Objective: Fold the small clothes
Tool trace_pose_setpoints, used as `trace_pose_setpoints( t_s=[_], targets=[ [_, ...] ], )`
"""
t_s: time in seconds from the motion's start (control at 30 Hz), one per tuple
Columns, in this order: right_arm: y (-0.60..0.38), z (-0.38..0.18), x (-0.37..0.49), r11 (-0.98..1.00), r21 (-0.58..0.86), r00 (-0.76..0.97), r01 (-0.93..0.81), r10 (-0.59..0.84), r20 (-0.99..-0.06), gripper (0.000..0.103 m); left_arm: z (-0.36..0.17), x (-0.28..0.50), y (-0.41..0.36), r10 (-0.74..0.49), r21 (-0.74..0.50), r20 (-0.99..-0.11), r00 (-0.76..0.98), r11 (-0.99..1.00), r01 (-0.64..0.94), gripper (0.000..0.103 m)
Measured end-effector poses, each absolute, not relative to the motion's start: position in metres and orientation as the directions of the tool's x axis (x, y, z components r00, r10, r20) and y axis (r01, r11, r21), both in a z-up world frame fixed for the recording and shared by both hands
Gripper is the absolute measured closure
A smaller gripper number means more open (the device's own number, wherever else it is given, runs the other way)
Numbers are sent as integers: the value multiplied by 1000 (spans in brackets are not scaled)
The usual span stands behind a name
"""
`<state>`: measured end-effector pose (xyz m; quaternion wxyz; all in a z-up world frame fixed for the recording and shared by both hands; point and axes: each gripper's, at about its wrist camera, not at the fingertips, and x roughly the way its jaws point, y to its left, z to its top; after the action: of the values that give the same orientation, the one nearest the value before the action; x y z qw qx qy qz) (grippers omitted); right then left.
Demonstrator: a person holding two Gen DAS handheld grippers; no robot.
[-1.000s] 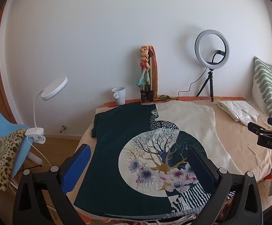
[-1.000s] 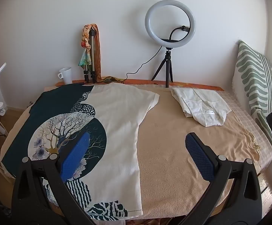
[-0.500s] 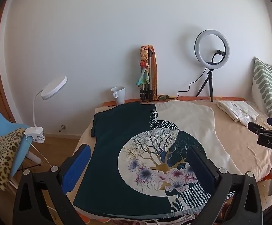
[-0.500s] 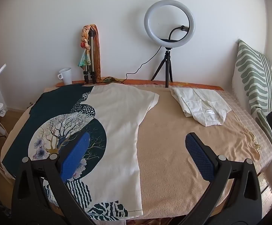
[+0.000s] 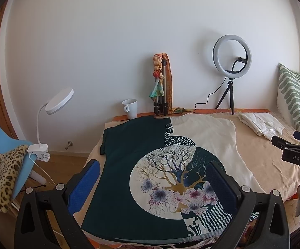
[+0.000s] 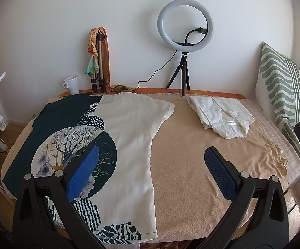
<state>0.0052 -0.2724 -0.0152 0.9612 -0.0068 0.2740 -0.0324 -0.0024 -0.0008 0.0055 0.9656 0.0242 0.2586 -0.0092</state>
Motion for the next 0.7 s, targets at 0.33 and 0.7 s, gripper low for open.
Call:
trace_pose_setpoints(
  t_s=[0.33,0.7],
  targets=[
    [-272,-16,5,998,-30,847,58,-65,-528,0,8,-2,-2,-7,41,-499,867,999,32,0],
    [-273,-18,5,998,-26,846,57,-63,-530,0,7,-3,-2,-5,41,-497,868,999,30,0]
  ],
)
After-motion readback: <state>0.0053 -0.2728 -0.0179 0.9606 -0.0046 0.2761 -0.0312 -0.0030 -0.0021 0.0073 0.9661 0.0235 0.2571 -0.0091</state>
